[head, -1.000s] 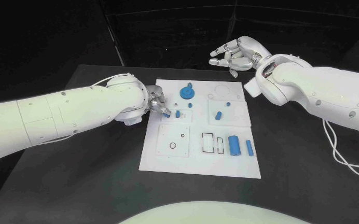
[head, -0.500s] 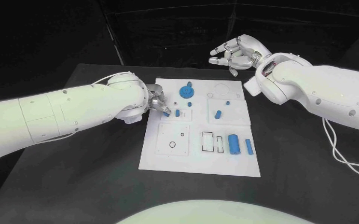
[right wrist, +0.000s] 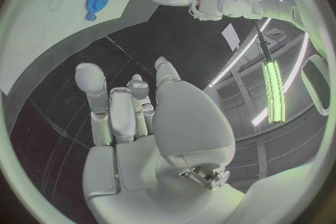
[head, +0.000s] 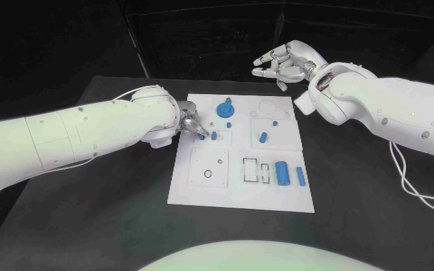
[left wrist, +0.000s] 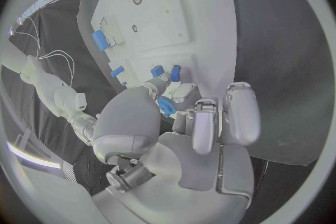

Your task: Assemble the parts on the task board

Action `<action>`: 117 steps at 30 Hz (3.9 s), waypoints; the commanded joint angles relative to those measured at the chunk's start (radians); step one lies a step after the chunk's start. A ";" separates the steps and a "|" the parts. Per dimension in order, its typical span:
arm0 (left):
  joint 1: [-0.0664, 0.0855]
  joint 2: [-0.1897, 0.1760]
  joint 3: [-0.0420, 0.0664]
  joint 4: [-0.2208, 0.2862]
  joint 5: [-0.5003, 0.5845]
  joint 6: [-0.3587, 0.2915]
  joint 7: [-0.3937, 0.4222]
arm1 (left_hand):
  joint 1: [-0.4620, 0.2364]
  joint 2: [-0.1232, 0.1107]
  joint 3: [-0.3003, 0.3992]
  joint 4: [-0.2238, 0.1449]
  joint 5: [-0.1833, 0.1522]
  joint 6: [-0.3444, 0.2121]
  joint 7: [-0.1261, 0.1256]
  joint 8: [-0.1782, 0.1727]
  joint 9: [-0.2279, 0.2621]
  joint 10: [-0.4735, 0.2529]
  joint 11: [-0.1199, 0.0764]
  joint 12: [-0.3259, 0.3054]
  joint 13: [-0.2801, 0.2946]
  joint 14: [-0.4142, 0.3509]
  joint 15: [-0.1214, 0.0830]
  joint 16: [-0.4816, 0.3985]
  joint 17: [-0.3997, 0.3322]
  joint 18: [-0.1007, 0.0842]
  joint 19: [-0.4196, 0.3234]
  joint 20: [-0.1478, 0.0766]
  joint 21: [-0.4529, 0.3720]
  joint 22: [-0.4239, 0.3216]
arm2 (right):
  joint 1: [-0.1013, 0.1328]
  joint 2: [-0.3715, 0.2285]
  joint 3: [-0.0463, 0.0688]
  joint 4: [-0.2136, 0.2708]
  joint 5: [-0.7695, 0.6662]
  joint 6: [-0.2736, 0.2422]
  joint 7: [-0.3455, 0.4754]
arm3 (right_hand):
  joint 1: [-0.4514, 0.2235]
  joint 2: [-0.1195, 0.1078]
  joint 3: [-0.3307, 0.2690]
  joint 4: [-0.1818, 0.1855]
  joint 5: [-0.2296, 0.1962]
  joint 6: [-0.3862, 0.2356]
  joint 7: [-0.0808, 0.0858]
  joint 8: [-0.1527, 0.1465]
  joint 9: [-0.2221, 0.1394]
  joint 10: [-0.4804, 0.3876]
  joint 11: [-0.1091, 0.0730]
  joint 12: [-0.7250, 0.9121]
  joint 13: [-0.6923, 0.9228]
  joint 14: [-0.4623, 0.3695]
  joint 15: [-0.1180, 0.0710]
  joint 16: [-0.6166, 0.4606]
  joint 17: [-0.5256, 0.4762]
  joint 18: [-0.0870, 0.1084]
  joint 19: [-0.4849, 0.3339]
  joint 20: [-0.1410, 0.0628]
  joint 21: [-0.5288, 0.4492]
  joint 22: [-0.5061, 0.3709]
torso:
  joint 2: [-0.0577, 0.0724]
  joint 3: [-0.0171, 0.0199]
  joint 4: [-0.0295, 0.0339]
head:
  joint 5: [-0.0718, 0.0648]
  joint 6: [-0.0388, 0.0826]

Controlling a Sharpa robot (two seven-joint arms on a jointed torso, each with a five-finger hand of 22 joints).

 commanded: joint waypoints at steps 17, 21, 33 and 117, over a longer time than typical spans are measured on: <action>0.001 0.008 0.000 -0.021 0.025 0.014 -0.021 | -0.040 -0.008 -0.153 0.066 0.000 0.017 -0.002 0.007 -0.008 0.002 -0.002 0.011 0.004 0.104 -0.007 0.003 0.263 -0.008 0.006 -0.007 0.000 0.008 | 0.002 0.000 0.001 0.002 -0.001 -0.004 0.006 | 0.001 0.013 -0.008 0.003 0.006 -0.009 0.000 0.006 0.000 -0.005 0.001 0.001 -0.002 0.016 -0.003 -0.005 -0.001 0.012 0.000 0.003 -0.006 -0.003 | 0.000 -0.0007 0.0012 | -0.003 -0.003; 0.001 0.005 0.000 -0.017 0.025 -0.001 -0.014 | -0.038 -0.008 -0.184 0.077 0.000 0.019 -0.004 0.009 -0.009 0.004 -0.004 0.014 0.006 0.104 -0.008 0.003 0.263 -0.009 0.007 -0.008 0.002 0.012 | 0.002 0.000 0.001 0.002 -0.001 -0.004 0.007 | 0.001 0.013 -0.008 0.003 0.006 -0.009 0.000 0.006 0.000 -0.005 0.001 0.001 -0.002 0.016 -0.003 -0.005 -0.001 0.012 0.000 0.003 -0.006 -0.003 | 0.000 -0.0007 0.0011 | -0.002 -0.002; 0.000 -0.014 0.001 0.011 0.042 -0.070 0.018 | -0.020 0.004 -0.221 0.088 0.000 0.019 -0.005 0.013 -0.010 0.006 -0.005 0.018 0.009 0.104 -0.009 0.003 0.263 -0.009 0.008 -0.009 0.002 0.013 | 0.002 0.002 0.001 -0.001 -0.001 -0.004 0.009 | 0.001 0.013 -0.008 0.003 0.006 -0.009 0.000 0.006 0.000 -0.005 0.001 0.001 -0.002 0.016 -0.003 -0.005 -0.001 0.012 0.000 0.003 -0.006 -0.003 | 0.000 -0.0003 0.0012 | -0.004 -0.001; -0.032 0.223 -0.008 -0.274 -0.411 -0.174 0.609 | 0.381 -0.035 -0.095 -0.083 -0.001 0.046 0.108 -0.404 -0.463 -0.307 0.115 -0.839 -0.921 0.021 0.080 -0.215 -0.125 0.055 -0.053 0.067 -0.382 -0.312 | 0.001 0.023 0.000 -0.020 -0.002 -0.001 0.009 | 0.007 0.016 -0.012 0.004 0.008 -0.011 0.000 0.007 -0.001 -0.007 0.001 0.001 -0.004 0.016 -0.003 -0.005 0.001 0.012 0.000 0.003 -0.008 -0.005 | 0.001 -0.0006 -0.0001 | -0.034 0.019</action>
